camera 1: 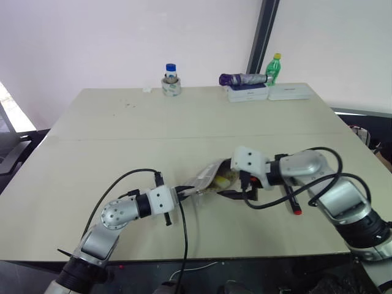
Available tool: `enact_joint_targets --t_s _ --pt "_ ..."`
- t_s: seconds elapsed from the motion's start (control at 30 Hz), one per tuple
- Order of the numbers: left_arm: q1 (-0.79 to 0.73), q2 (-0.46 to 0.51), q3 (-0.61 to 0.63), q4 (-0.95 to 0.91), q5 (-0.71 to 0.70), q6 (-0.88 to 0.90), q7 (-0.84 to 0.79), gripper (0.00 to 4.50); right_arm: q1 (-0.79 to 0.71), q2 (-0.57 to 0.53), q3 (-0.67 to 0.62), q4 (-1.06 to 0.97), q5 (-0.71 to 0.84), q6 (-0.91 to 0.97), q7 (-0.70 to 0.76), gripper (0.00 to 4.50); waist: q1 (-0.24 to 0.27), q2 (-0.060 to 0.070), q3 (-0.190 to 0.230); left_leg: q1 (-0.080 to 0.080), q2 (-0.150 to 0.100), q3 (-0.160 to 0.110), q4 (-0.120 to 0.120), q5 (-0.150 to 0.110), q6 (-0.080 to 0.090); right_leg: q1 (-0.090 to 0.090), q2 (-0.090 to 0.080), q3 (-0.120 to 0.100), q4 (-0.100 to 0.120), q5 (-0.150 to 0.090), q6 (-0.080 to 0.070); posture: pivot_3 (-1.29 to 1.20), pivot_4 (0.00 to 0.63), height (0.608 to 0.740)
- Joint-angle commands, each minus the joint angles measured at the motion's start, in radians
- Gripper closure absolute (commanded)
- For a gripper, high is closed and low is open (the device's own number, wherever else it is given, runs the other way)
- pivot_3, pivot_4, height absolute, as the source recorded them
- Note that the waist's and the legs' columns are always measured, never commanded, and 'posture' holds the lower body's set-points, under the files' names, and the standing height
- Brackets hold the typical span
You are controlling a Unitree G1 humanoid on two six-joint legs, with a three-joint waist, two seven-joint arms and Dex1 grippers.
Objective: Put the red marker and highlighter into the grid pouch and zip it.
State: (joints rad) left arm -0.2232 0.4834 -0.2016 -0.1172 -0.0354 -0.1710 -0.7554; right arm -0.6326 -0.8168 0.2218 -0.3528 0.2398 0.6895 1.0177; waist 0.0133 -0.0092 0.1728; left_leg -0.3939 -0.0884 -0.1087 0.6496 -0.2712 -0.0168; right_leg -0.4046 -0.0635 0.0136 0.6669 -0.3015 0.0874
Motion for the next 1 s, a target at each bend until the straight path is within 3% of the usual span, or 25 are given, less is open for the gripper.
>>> enact_joint_targets --t_s 0.03,0.27,0.5,0.9,1.0 --pt "0.001 -0.036 0.063 -0.046 -0.050 0.077 0.066 4.50 0.004 -0.043 -0.148 -0.019 0.067 0.043 -0.002 0.19 0.000 0.000 0.000 0.000 0.000 0.000 0.000 0.000 0.000 0.000 0.000 0.000 0.000 0.000 0.000 0.00 0.150 0.740" --pt "-0.021 -0.125 0.092 -0.041 -0.042 0.152 0.184 4.50 0.186 -0.134 -0.274 0.047 0.062 0.198 -0.095 0.19 0.002 0.000 0.000 0.000 0.000 0.000 0.000 0.000 0.000 0.001 0.000 0.000 0.000 0.000 0.000 0.00 0.150 0.740" --pt "-0.040 -0.164 0.066 -0.026 -0.021 0.152 0.216 4.50 0.393 -0.149 -0.362 0.054 0.066 0.329 -0.194 0.19 -0.001 0.000 0.000 0.000 0.000 0.001 0.000 0.000 0.000 0.001 0.000 0.000 0.000 0.000 0.000 0.00 0.150 0.740" --pt "-0.046 -0.166 0.053 -0.014 -0.029 0.139 0.181 4.50 0.462 -0.138 -0.383 0.049 0.080 0.355 -0.274 0.19 0.001 0.000 0.000 0.001 0.000 0.001 0.001 0.000 0.000 0.002 0.000 0.000 0.001 0.000 0.001 0.00 0.150 0.740" --pt "-0.045 -0.168 0.051 -0.015 -0.029 0.137 0.178 4.50 0.456 -0.136 -0.380 0.048 0.091 0.361 -0.277 1.60 0.001 0.000 0.000 0.001 0.000 0.001 0.001 0.000 0.000 0.002 0.000 0.000 0.001 0.000 0.001 0.00 0.150 0.740"
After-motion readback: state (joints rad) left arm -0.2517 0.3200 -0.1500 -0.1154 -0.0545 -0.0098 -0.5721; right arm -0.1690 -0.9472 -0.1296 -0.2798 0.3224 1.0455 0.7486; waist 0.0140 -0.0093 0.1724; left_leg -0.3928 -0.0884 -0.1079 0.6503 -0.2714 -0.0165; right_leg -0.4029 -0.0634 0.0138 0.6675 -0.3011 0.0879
